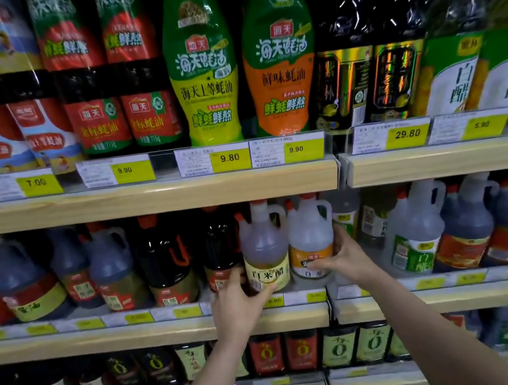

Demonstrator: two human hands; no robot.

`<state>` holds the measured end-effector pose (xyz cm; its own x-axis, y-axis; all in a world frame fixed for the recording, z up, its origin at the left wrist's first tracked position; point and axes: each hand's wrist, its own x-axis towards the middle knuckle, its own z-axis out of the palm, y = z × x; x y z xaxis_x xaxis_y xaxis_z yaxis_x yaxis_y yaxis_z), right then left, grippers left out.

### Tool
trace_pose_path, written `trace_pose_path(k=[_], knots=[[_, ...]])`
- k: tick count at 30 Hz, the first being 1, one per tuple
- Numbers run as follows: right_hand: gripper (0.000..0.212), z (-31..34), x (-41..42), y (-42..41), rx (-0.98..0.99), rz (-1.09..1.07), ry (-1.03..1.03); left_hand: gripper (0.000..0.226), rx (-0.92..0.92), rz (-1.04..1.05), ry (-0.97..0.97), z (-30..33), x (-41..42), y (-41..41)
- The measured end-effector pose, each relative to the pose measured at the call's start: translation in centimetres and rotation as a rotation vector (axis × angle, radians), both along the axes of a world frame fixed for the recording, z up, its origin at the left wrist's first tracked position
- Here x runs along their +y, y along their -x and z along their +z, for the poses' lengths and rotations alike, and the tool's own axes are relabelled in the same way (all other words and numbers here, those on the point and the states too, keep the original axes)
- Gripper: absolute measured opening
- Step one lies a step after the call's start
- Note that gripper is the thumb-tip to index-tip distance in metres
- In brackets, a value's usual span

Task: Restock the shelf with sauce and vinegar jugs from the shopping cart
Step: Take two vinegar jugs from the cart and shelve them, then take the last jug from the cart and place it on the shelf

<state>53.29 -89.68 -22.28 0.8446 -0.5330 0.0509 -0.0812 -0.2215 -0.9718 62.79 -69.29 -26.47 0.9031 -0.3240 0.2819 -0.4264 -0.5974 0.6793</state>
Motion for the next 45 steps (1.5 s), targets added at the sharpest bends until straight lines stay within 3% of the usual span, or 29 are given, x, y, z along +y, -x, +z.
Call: trace_pose_path(k=[8, 12, 17, 21, 25, 33, 41, 45], knots=[[0.076, -0.3, 0.3, 0.8, 0.009, 0.057, -0.023, 0.068, 0.043, -0.064, 0.057, 0.1, 0.3, 0.1], [0.089, 1.5, 1.6, 3.7, 0.101, -0.076, 0.081, 0.063, 0.100, -0.100, 0.074, 1.9, 2.5, 1.3], [0.041, 5.2, 5.2, 8.8, 0.235, -0.024, 0.256, 0.033, 0.160, -0.119, 0.051, 5.6, 8.8, 4.9], [0.021, 7.2, 10.1, 11.7, 0.281, 0.169, 0.303, 0.013, 0.222, -0.091, 0.125, 7.8, 15.2, 10.1], [0.007, 8.4, 17.0, 13.4, 0.296, 0.354, 0.306, 0.012, 0.255, -0.008, 0.123, 9.0, 22.6, 15.3], [0.005, 7.8, 33.6, 12.7, 0.310, 0.645, 0.307, 0.012, 0.230, 0.265, 0.168, 8.9, 38.6, 22.3], [0.008, 6.4, 54.3, 9.2, 0.274, 0.896, 0.331, 0.012, 0.156, 0.503, 0.104, 8.5, 58.1, 23.5], [0.005, 6.4, 65.3, 6.0, 0.234, 0.962, 0.311, 0.024, 0.159, 0.600, 0.061, 8.8, 69.3, 22.3]])
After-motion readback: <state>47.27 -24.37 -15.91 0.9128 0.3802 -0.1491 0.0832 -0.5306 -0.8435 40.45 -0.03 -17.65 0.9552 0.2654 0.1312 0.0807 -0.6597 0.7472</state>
